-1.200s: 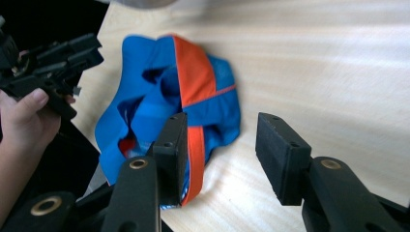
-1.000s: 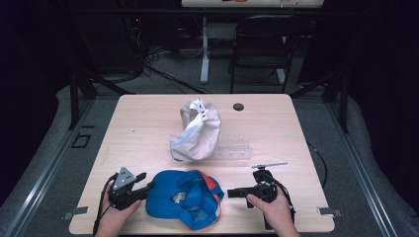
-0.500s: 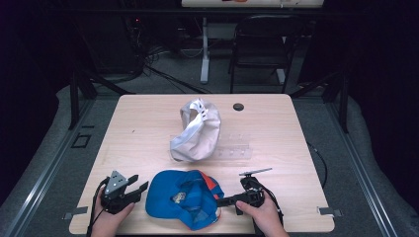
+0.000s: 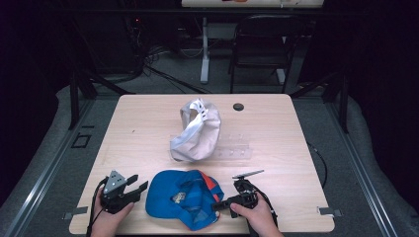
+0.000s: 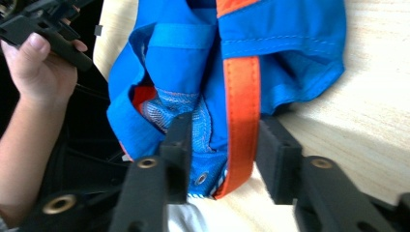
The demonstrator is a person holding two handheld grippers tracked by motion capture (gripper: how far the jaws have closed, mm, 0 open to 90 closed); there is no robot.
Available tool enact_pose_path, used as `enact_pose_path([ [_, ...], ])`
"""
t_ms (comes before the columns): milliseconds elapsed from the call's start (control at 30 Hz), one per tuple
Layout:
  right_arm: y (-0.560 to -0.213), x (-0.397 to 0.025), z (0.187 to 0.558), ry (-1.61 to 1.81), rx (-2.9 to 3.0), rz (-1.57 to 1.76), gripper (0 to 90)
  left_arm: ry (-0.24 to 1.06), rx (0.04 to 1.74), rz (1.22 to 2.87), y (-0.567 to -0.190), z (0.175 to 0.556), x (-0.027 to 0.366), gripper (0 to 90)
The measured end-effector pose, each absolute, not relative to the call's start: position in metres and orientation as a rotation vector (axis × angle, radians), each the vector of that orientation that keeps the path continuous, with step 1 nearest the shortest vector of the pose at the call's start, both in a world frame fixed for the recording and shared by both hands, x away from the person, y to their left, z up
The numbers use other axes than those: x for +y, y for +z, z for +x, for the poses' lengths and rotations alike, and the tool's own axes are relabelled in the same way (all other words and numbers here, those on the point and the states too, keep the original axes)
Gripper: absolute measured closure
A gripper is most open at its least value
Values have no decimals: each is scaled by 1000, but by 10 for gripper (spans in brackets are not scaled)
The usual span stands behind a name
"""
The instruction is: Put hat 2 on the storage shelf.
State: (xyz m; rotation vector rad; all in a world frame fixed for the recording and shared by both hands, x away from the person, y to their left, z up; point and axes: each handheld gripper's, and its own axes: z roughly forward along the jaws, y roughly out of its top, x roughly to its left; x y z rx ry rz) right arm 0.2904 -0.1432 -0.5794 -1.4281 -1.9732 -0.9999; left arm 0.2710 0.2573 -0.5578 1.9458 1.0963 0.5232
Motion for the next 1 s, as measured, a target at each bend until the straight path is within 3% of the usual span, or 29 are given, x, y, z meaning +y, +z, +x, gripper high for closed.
enact_pose_path([
  [333, -575, -153, 293, -1047, -1852, -1493, 757, 521, 1101, 1945, -559, 271, 257, 509],
  [1000, -562, -170, 296, -1098, -1826, -1570, 775, 524, 1085, 1962, -558, 271, 255, 510],
])
